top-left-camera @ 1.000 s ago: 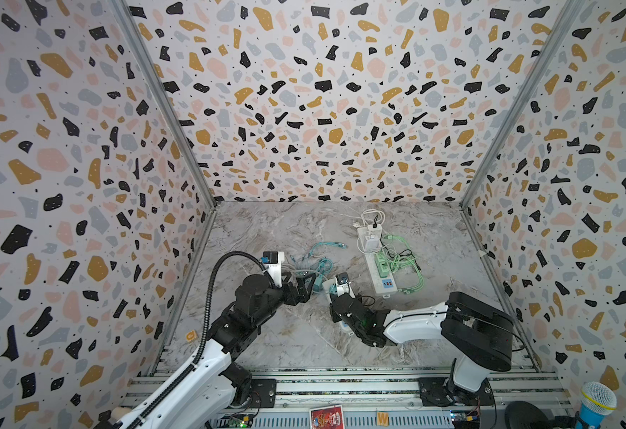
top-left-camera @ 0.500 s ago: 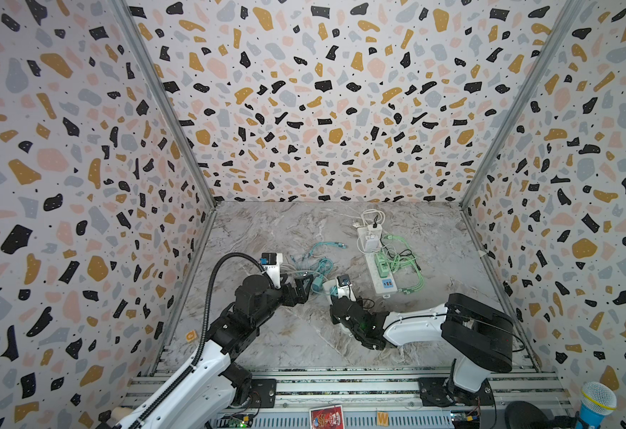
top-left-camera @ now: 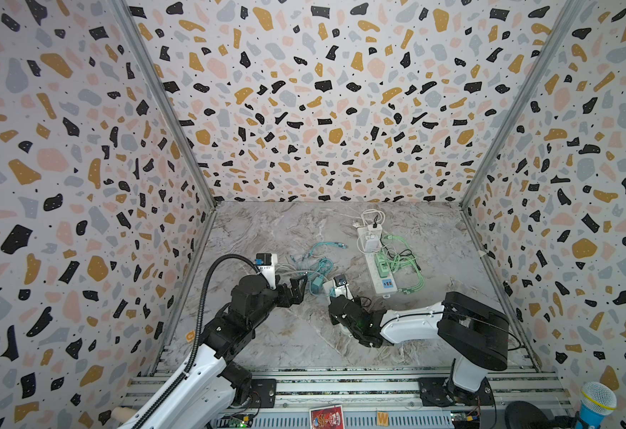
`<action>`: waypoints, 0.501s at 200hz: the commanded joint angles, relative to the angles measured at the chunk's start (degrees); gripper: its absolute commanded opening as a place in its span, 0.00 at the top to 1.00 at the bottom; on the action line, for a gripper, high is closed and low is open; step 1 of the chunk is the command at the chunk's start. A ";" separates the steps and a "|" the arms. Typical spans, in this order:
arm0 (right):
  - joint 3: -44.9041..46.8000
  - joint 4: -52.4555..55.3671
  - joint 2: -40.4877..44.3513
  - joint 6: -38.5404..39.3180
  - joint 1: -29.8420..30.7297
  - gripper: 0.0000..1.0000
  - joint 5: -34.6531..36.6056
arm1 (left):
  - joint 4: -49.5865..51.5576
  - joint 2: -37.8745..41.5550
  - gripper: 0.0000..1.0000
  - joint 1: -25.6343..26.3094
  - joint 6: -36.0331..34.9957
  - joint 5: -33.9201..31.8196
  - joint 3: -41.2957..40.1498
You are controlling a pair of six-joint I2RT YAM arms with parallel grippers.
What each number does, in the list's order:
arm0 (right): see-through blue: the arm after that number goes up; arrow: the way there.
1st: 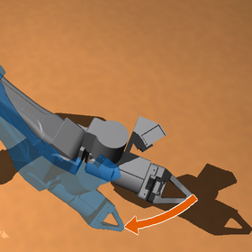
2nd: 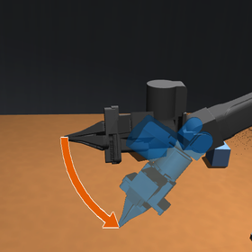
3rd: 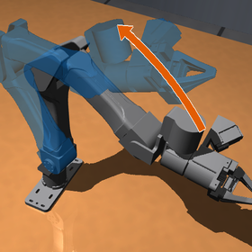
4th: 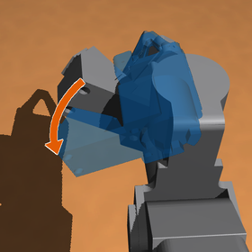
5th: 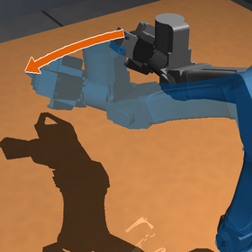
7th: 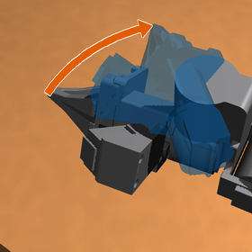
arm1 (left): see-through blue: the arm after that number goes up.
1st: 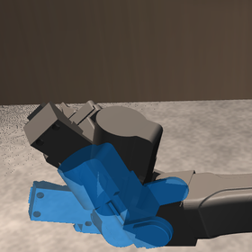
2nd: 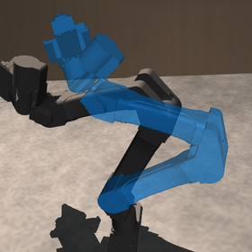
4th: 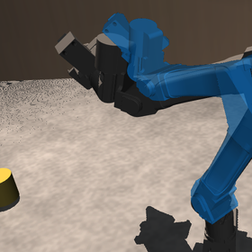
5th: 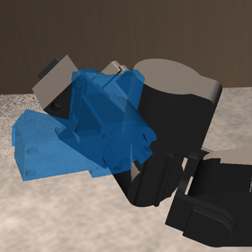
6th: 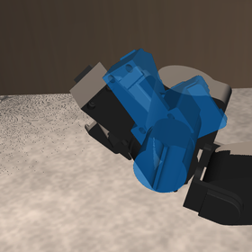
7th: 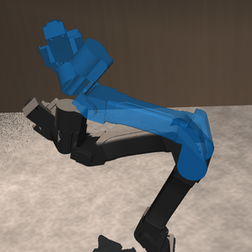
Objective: Insert plugs into power strip
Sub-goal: Move the socket to the center of the table.
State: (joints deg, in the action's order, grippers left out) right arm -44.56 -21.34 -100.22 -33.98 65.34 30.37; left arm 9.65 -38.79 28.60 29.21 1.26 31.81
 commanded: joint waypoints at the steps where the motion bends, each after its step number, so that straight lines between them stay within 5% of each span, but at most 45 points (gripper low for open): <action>1: 1.64 8.87 -1.58 -0.48 -1.01 0.95 -4.37 | 0.32 -0.21 0.01 -0.41 0.40 -1.52 1.47; 44: 1.27 15.04 2.60 -0.37 -5.36 0.95 0.04 | -2.47 -5.81 0.01 -0.39 -1.79 0.87 1.78; 100: -0.48 12.10 3.21 5.72 -13.05 0.94 -4.84 | 2.36 -9.41 0.00 -0.25 -4.95 1.20 3.75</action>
State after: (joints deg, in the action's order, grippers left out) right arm -44.62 -15.55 -97.10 -31.48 54.37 27.42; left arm 10.41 -48.03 28.56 26.63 1.30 34.04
